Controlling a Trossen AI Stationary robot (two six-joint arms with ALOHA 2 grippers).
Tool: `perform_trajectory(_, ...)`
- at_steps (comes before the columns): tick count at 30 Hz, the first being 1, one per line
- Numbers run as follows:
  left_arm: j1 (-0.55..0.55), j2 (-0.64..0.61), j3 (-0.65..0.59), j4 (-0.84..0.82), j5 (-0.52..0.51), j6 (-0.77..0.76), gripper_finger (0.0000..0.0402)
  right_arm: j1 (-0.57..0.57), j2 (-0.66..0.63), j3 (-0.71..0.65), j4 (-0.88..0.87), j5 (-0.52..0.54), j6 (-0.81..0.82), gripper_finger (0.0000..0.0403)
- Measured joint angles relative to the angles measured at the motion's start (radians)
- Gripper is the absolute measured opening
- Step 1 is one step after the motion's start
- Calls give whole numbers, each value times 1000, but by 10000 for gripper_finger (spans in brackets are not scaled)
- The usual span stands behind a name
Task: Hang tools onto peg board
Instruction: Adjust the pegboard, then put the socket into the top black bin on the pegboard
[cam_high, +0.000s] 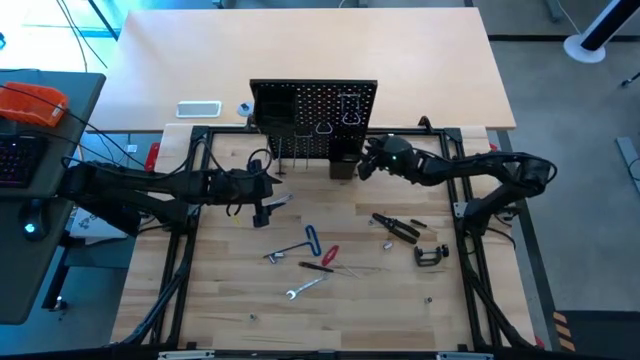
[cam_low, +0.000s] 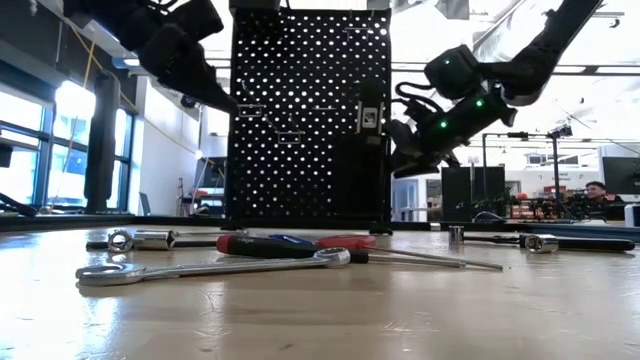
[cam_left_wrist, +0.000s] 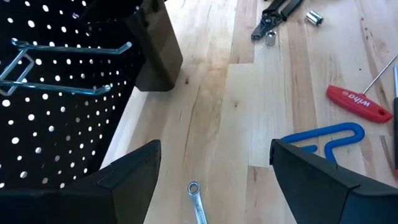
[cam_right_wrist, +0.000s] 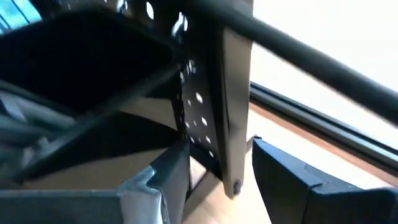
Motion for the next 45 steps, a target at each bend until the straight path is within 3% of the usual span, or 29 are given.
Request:
perform_trajectory(8,0,0,0,-19,0,1,294,0,-130,1,-223,46,-50,169)
perform_trajectory(13,0,0,0,-19,0,9,294,-8,-214,1,-348,176,-19,169)
perform_trajectory(15,0,0,0,-18,0,10,294,-40,-218,1,-371,173,8,169)
perform_trajectory(20,0,0,0,-6,0,19,294,-132,-150,0,-347,140,85,169)
perform_trajectory(26,0,0,0,-7,0,6,294,-184,-26,0,-186,104,127,172)
perform_trajectory(34,0,0,0,-13,4,-5,294,-264,111,0,-142,112,205,217)
perform_trajectory(39,0,0,0,-13,4,-1,294,-303,170,0,-43,28,196,222)
perform_trajectory(45,0,0,0,-14,5,-8,294,-315,204,21,-18,66,169,222)
